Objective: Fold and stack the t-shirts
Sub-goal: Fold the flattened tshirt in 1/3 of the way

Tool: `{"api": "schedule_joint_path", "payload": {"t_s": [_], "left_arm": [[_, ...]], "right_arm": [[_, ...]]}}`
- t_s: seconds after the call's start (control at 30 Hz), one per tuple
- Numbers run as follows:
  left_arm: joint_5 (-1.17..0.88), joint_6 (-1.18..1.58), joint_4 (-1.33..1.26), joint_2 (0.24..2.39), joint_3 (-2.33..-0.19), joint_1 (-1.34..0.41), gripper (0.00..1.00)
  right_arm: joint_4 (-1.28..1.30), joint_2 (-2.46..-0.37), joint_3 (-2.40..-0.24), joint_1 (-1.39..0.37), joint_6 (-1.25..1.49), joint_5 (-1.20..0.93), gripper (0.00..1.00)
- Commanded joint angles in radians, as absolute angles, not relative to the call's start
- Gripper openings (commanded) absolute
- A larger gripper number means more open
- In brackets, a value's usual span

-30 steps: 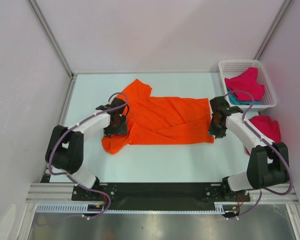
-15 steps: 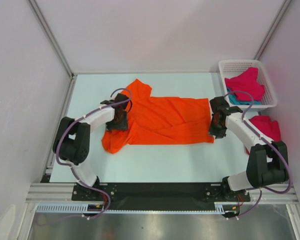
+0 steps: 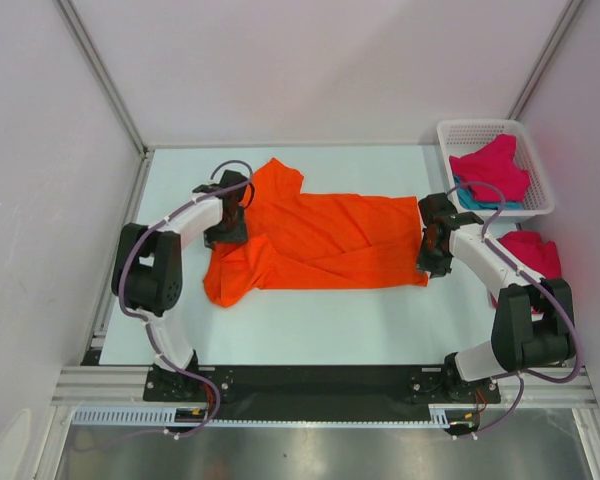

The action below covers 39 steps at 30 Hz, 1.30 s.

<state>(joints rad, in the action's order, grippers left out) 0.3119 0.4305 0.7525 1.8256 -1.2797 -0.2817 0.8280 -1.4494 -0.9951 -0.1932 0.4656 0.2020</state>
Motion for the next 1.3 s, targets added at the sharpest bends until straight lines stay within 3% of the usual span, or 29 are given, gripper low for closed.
{"api": "schedule_joint_path", "payload": {"t_s": [0.0, 0.2, 0.63, 1.1, 1.2, 1.27], "left_arm": [[0.348, 0.394, 0.772, 1.855, -1.382, -0.244, 0.66], [0.332, 0.388, 0.801, 1.849, -1.434, -0.218, 0.67], [0.009, 0.492, 0.703, 1.396, -0.97, -0.278, 0.67], [0.173, 0.54, 0.719, 1.364, -0.841, -0.321, 0.64], [0.17, 0.543, 0.7, 1.382, -0.819, -0.321, 0.6], [0.161, 0.549, 0.683, 1.388, -0.807, -0.319, 0.45]], "right_arm": [[0.815, -1.454, -1.0, -0.19, 0.451, 0.216, 0.31], [0.816, -1.457, -1.002, -0.19, 0.448, 0.219, 0.3], [0.781, -1.48, -0.991, -0.201, 0.453, 0.196, 0.3], [0.782, -1.457, -0.971, -0.213, 0.454, 0.198, 0.3], [0.778, -1.462, -0.974, -0.212, 0.456, 0.196, 0.3], [0.776, -1.465, -0.976, -0.213, 0.456, 0.195, 0.3]]}}
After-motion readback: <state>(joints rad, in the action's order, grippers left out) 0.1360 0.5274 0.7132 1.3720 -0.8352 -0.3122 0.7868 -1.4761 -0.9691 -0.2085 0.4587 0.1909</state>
